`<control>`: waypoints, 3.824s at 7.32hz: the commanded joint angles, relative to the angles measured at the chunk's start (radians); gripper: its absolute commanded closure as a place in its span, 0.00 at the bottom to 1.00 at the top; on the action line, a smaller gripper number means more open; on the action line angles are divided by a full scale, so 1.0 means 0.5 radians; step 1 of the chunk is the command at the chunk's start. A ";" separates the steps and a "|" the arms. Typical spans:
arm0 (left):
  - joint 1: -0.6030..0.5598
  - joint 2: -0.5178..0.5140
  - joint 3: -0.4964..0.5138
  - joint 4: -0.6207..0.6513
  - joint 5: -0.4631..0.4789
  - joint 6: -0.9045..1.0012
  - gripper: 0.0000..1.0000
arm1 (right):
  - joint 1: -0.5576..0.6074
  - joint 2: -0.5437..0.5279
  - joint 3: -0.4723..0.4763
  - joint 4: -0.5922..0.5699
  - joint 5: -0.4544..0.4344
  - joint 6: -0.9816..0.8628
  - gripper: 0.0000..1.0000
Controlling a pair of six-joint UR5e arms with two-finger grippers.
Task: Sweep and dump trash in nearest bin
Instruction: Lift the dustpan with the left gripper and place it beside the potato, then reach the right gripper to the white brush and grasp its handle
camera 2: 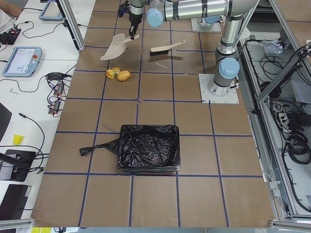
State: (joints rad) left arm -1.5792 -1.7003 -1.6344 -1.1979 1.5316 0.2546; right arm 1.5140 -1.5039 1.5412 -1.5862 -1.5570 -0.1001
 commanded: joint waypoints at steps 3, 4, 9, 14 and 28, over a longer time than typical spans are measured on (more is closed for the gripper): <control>0.610 0.072 -0.008 -0.145 -0.007 1.089 0.93 | 0.000 -0.002 0.001 0.000 0.000 0.001 0.00; 0.785 0.066 -0.014 -0.145 -0.017 1.393 0.93 | 0.000 0.004 0.001 0.000 0.000 0.001 0.00; 1.195 -0.051 -0.176 -0.132 -0.133 2.620 0.93 | 0.265 -0.002 0.288 -0.127 0.153 0.266 0.05; 1.327 -0.253 -0.186 -0.126 -0.347 3.037 0.93 | 1.146 -0.005 0.641 -0.269 0.163 0.289 0.08; 1.281 -0.566 -0.066 0.049 -0.428 3.145 0.92 | 1.353 0.231 1.029 -0.957 0.135 0.390 0.77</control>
State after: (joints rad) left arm -0.9389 -1.9818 -1.6674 -1.1737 1.3164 1.8311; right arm 2.1901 -1.3899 2.0558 -2.0626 -1.4858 0.0957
